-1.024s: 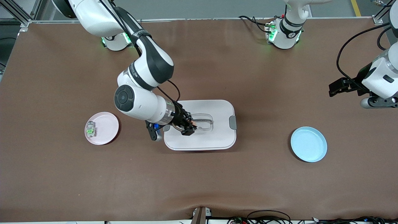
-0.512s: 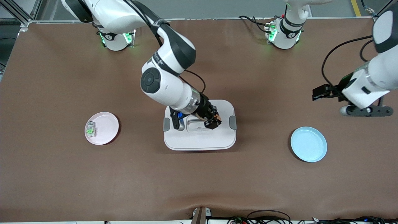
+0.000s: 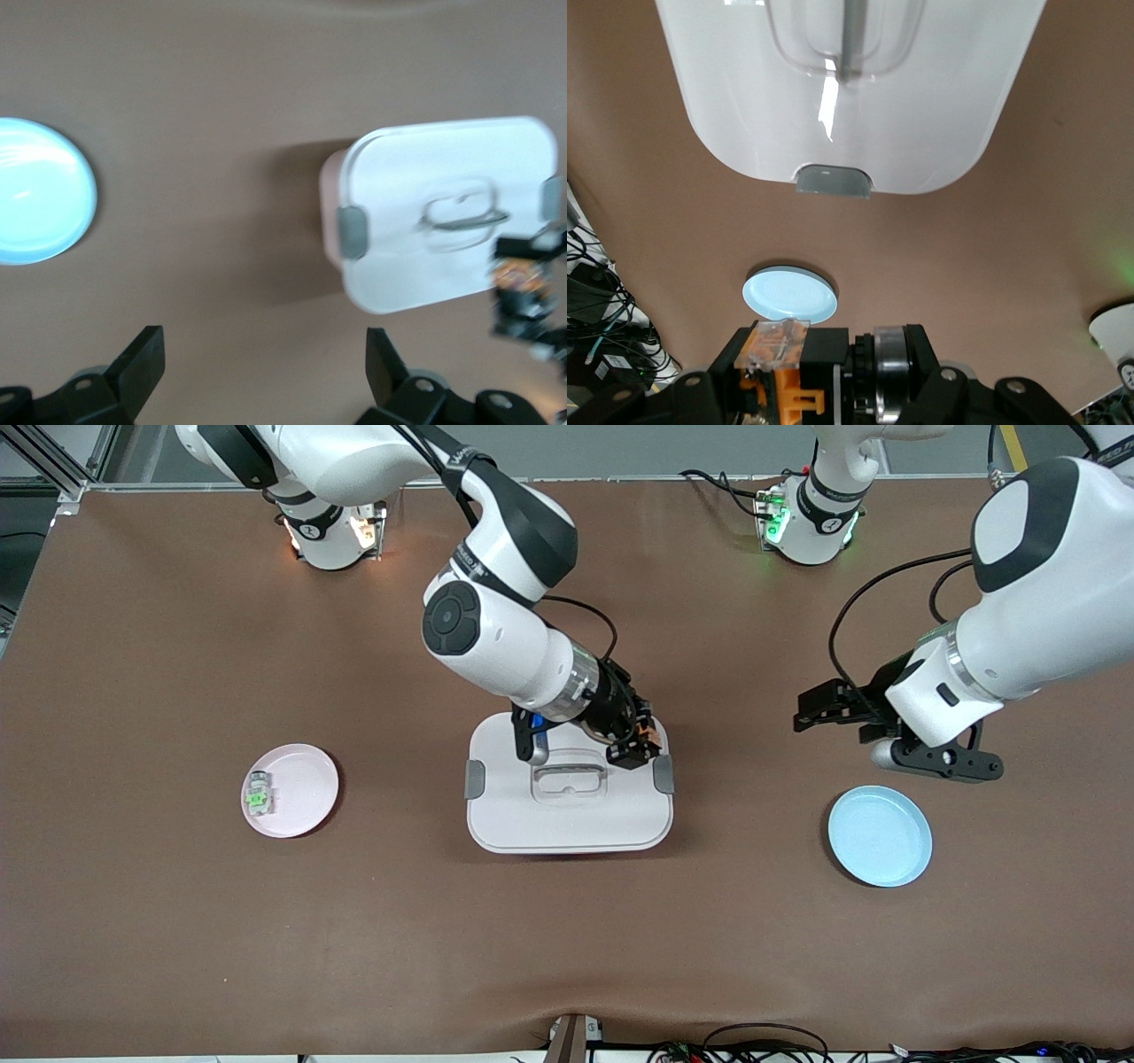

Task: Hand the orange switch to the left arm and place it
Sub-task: 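Reach the left gripper to the orange switch held above the box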

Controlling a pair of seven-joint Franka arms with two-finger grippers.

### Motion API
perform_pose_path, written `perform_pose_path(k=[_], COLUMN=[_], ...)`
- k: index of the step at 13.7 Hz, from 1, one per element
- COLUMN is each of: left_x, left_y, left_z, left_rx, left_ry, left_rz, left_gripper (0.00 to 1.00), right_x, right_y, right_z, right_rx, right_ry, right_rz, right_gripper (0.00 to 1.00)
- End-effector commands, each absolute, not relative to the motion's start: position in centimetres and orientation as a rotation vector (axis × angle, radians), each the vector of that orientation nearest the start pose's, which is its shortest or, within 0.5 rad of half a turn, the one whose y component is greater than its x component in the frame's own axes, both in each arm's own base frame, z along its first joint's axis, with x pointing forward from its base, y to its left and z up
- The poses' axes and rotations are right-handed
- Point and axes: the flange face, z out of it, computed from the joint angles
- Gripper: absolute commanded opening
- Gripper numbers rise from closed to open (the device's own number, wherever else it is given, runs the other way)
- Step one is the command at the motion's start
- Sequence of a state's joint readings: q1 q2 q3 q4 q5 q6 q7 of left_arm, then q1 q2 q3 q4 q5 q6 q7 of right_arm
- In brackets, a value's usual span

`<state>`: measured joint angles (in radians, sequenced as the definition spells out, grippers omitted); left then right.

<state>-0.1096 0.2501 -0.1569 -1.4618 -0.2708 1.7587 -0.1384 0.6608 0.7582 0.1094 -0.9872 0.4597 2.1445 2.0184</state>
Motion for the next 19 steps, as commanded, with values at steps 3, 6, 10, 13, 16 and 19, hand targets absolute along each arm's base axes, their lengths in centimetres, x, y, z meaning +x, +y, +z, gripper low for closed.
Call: perform_pose_path(k=[3,6,10,13,16,19], left_x=[59.8,58.2,57.7,57.6,57.8,58.1], left_y=[-21.4,-23.0,-23.9,-24.3,-25.4,-26.1], left_z=[51.8,50.6,50.4,51.2,51.3,50.6], left_rx=[-3.62,-3.66,-3.756,-3.822,-3.88,-3.882], left_ry=[0.022,-0.014,-0.095,-0.124,-0.171,-0.165], left_rz=[0.008,-0.04,0.014,0.029,-0.005,-0.053], left_gripper=[1.0,1.0,1.0,1.0,1.0,1.0], right_x=[58.4,59.2,59.6,59.4,59.2,58.8], right_y=[55.4,54.7,54.7,55.2,55.7,56.2], right_z=[47.3,49.0,48.7,48.3,48.2,48.6], right_rx=[-1.672,-1.567,-1.533,-1.528,-1.523,-1.497], right_ry=[1.858,1.886,1.875,1.866,1.857,1.836], right_rz=[0.722,0.761,0.746,0.741,0.739,0.735], right_gripper=[0.0,0.0,0.0,0.0,0.0,0.0])
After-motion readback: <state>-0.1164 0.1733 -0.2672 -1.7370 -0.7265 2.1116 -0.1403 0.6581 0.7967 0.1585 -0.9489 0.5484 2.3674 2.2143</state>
